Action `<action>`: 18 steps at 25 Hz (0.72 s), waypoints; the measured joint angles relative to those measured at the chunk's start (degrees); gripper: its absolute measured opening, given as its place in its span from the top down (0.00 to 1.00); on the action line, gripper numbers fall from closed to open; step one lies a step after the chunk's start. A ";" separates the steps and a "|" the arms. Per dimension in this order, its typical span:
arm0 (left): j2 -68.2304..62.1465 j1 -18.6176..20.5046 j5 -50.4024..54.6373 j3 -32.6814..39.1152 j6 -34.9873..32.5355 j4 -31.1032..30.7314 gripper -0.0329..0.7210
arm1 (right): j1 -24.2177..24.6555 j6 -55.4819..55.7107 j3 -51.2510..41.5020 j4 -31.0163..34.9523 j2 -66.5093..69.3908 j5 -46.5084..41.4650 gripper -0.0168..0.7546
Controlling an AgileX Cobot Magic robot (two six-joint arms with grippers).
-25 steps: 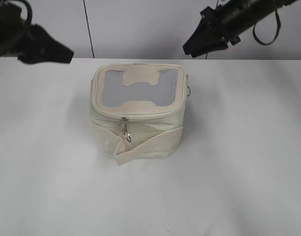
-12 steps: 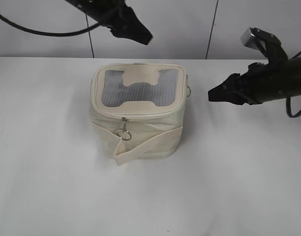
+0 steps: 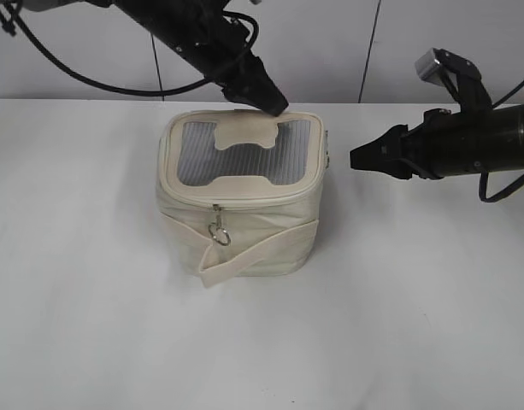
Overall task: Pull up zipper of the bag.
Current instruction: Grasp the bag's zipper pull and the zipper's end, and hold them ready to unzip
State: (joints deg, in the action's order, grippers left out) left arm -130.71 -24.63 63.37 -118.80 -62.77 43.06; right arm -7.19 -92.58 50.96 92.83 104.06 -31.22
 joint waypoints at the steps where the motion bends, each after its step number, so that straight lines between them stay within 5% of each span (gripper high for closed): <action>1: -0.27 0.00 0.00 0.00 0.06 0.00 0.46 | -0.08 -0.60 0.00 0.64 0.00 0.00 0.56; 7: -1.56 -0.05 0.05 -0.11 1.02 0.41 0.47 | -0.14 -2.68 0.00 2.57 0.51 -0.05 0.56; 9: -1.56 -0.05 0.34 -0.11 1.02 0.23 0.56 | -0.18 -3.12 0.00 3.01 1.28 -0.20 0.56; 13: -1.56 -0.23 1.43 -0.23 1.08 -0.70 0.89 | -1.25 -4.91 0.09 3.97 3.33 -0.31 0.56; 18: -1.56 -0.28 1.50 -0.37 1.08 -1.07 0.94 | -4.24 -15.66 0.17 10.18 4.87 -0.25 0.56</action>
State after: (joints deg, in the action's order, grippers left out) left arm -132.26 -24.91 64.88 -119.18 -61.70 41.99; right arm -11.43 -108.25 51.13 103.00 108.93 -31.47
